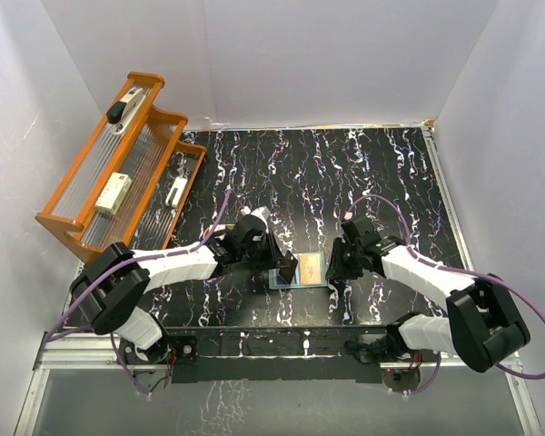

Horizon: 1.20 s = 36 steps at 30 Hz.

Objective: Put the credit cards into the card holder
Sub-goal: Insert the credit card into the card holder.

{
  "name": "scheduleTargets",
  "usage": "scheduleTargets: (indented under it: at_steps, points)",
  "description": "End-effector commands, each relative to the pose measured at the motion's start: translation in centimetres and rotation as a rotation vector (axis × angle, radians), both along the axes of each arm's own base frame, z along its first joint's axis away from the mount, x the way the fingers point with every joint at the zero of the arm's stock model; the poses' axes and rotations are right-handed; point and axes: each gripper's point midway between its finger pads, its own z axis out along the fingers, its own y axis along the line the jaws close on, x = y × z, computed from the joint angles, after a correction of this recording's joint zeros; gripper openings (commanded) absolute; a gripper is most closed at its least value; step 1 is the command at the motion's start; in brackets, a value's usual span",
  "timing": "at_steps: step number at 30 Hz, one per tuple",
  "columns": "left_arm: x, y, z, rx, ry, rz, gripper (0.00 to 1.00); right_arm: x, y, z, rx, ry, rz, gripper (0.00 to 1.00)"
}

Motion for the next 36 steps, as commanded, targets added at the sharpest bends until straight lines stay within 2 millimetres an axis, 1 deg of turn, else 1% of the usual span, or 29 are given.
scheduleTargets:
  at_steps: [1,5,8,10,14,16,18,21,24,28,33,36]
  points:
    - [0.3,-0.8,0.3,-0.017,-0.023,-0.003,0.00,0.9,1.5,2.4,0.109,-0.073,-0.036,0.20]
    - [0.4,-1.0,-0.1,-0.008,-0.027,-0.010,0.00,0.3,1.9,3.3,0.162,-0.083,-0.048,0.21]
    - [0.3,-1.4,-0.2,-0.036,-0.021,-0.017,0.00,0.3,1.8,3.8,0.165,-0.101,-0.059,0.29]
    - [0.2,-1.8,-0.4,-0.038,-0.014,-0.030,0.00,0.7,1.6,4.2,0.156,-0.121,-0.066,0.33]
    - [0.3,-1.6,-0.8,-0.006,-0.012,-0.025,0.00,1.8,0.8,4.6,0.094,-0.161,-0.077,0.44]
    - [0.4,-1.7,-0.7,-0.011,-0.016,-0.024,0.00,2.7,0.4,4.7,0.050,-0.184,-0.065,0.46]
    - [0.5,-1.8,-0.7,-0.013,-0.015,-0.021,0.00,3.0,-0.1,4.3,0.003,-0.178,-0.053,0.48]
    - [0.6,-1.8,-0.8,-0.003,-0.020,-0.013,0.00,3.3,-0.2,3.7,-0.028,-0.166,-0.033,0.51]
    - [0.6,-1.9,-1.3,-0.003,-0.014,-0.005,0.00,3.5,0.5,3.3,-0.005,-0.157,-0.003,0.51]
    - [0.6,-2.3,-1.9,-0.002,-0.003,-0.006,0.00,3.4,1.7,2.3,0.036,-0.124,0.045,0.48]
    - [0.7,-2.4,-2.6,0.042,-0.019,0.008,0.00,2.8,1.6,1.0,0.031,-0.093,0.044,0.41]
    - [0.3,-2.3,-3.4,0.094,0.000,-0.012,0.07,2.4,1.7,0.8,0.039,-0.079,0.043,0.35]
